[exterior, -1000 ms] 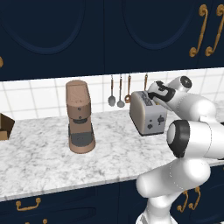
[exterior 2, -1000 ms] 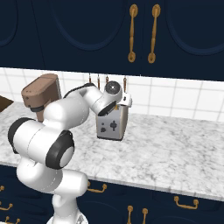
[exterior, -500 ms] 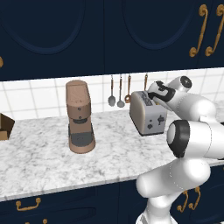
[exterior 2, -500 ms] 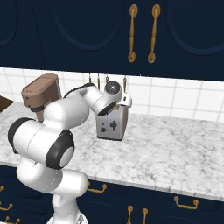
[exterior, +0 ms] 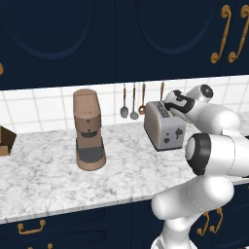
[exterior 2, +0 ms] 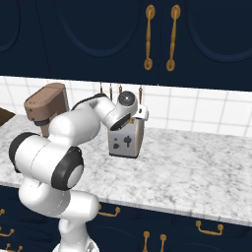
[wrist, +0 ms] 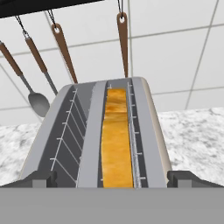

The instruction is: Start the toaster. Once the lever pops up, take the bread to the plate on the dining counter.

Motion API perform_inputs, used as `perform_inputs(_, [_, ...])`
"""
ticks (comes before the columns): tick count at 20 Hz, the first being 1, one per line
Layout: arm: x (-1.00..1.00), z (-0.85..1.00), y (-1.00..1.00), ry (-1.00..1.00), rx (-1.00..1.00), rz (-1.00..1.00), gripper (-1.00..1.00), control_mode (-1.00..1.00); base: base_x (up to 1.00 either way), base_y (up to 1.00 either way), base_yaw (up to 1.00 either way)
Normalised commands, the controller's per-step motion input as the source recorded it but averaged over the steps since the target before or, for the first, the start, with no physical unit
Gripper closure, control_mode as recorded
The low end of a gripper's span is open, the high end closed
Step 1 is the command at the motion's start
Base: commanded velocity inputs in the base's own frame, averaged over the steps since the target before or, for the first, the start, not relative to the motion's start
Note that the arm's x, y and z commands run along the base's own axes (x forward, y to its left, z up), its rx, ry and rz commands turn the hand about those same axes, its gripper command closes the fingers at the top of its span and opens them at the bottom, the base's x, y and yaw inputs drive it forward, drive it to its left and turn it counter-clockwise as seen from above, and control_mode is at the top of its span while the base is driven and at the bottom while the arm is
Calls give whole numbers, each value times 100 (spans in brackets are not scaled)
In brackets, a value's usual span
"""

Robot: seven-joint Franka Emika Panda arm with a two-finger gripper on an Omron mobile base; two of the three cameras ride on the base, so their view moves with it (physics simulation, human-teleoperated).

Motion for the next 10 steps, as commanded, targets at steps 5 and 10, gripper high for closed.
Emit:
perform_inputs(5, [2, 0, 0, -1, -1, 0, -100, -100, 0, 0, 0])
perform_inputs(10, [13, 0, 0, 0, 0, 0, -100, -100, 0, 0, 0])
